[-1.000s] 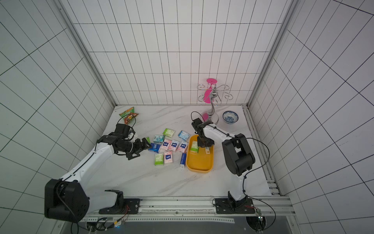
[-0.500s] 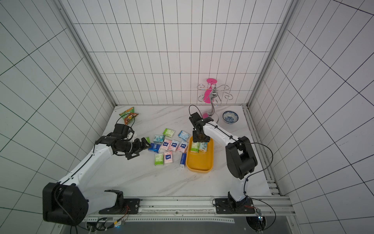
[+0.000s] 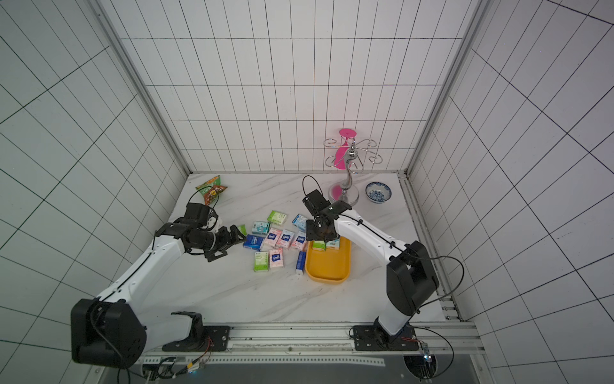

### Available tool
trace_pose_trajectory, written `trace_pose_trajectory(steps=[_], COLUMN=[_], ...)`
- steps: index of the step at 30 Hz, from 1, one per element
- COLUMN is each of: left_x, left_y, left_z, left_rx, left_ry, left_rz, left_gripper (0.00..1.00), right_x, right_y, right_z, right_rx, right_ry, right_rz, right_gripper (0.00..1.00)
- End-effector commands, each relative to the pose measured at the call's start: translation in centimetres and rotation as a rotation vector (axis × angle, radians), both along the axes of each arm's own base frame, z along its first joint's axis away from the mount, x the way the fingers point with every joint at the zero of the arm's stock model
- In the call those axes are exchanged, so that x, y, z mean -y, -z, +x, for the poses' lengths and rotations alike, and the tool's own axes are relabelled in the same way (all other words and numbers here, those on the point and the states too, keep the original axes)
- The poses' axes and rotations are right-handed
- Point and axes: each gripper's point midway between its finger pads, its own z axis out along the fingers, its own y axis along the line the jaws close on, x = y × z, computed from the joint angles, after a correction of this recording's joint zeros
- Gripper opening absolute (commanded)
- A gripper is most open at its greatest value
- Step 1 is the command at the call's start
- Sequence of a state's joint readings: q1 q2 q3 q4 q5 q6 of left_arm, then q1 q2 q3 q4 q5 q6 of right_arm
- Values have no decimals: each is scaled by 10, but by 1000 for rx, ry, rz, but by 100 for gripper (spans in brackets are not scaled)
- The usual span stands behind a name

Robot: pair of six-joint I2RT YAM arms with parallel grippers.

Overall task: Put the pocket tissues into the storage box
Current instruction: Place the pocket tissues in the storage box, then adjust the storage box at the center of the board.

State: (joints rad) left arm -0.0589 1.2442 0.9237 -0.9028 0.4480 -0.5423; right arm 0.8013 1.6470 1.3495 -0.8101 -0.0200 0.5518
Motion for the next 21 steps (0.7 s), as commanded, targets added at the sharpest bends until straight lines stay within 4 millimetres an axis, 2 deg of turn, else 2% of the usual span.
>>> trace_pose_trajectory(steps=[1,4,8,13,17,21], left_x=[-12,-18,-16,-13,-11,-9], left_y=[5,6,5,2,2,1], left_z=[0,-3,-6,-9,-11,-11], left_rx=[-6,-13,-13,-8,-6,0], left_ry=[-46,-53,-53,-38,-18,-1], left_rz=[-23,-13,-26,-29,-6,15], left_gripper=[97,97,97,97,97,97], right_x=[-19,-39,-52,-47,-43,-30], right_y=[2,8,22,42,45,49], right_z=[-22,-30,-37,-45,-46,-48], right_rx=[-20,-27,-61,-104,-102,-111], right_ry=[-43,-75,-80,-67,-45,-9], right_rz=[10,12,-7,-64,-92,-162], right_gripper=[55,54,53,54,54,55])
